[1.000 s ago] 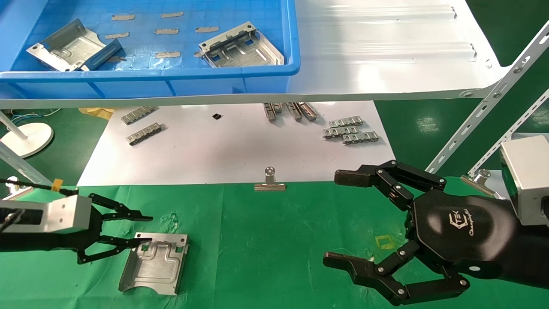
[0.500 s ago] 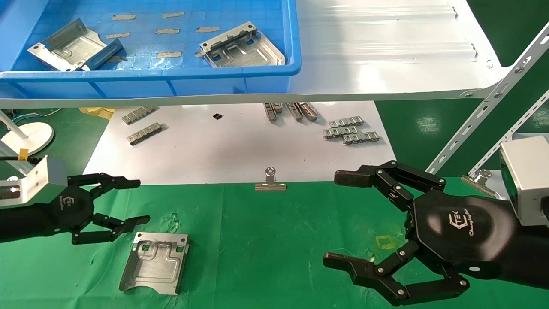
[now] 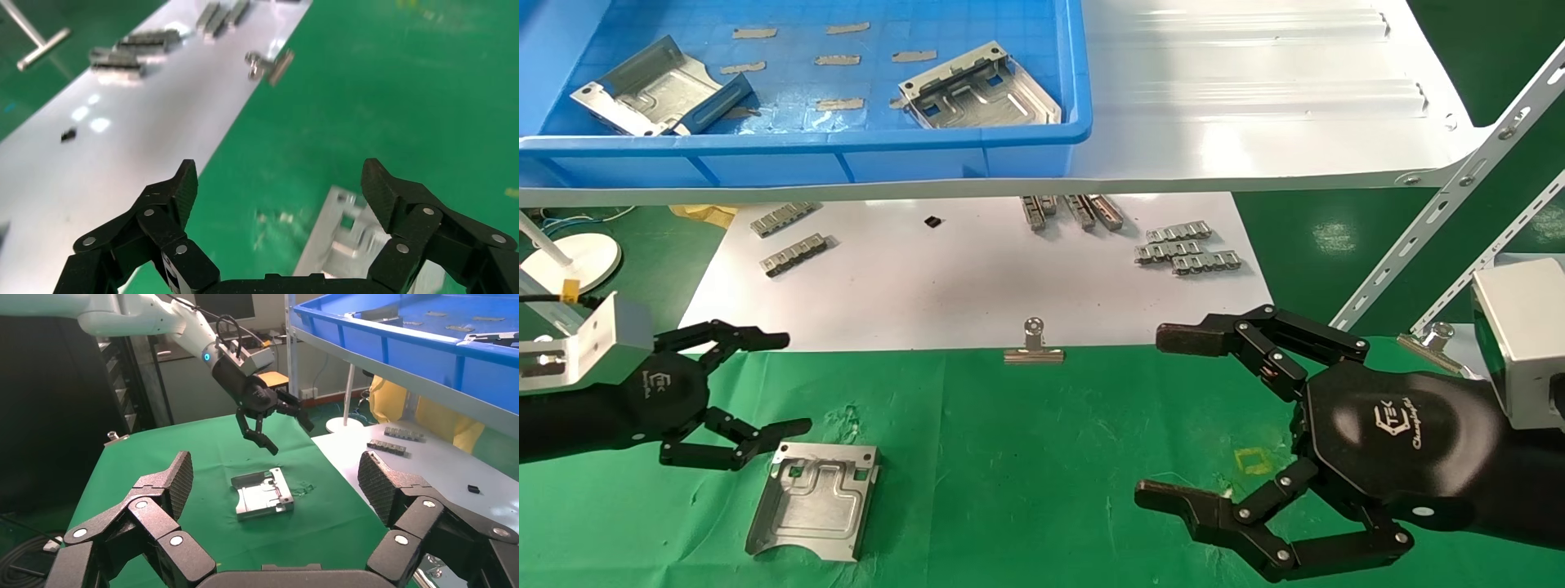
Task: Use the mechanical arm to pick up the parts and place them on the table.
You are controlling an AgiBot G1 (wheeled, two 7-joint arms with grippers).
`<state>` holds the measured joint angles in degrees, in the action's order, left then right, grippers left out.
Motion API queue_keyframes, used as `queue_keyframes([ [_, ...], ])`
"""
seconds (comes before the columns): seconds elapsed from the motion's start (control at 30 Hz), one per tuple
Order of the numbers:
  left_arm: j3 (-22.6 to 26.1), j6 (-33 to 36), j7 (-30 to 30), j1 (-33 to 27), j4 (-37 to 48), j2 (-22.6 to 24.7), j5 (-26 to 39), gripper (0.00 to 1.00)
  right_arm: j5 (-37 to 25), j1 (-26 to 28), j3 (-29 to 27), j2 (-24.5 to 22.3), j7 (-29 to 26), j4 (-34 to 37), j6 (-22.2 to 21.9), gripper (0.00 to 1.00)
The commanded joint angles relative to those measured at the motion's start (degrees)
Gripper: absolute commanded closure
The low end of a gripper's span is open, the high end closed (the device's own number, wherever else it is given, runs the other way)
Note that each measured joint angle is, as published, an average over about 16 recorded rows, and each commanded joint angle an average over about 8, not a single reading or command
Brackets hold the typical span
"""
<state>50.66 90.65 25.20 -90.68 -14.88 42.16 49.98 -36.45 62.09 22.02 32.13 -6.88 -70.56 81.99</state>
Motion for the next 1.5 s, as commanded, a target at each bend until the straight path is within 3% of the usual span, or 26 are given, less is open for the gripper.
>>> queue_keyframes([
  [0.03,-1.10,-0.16,-1.14,0.92,-1.86,-0.23,-0.26,0.00,0.00,0.00,0.00,0.00,0.00,0.00,0.00,0.00],
  [1.5,-29.17,-4.17,-30.28,24.52,-49.44,-6.01,-6.84,0.00,0.00,0.00,0.00,0.00,0.00,0.00,0.00,0.00],
])
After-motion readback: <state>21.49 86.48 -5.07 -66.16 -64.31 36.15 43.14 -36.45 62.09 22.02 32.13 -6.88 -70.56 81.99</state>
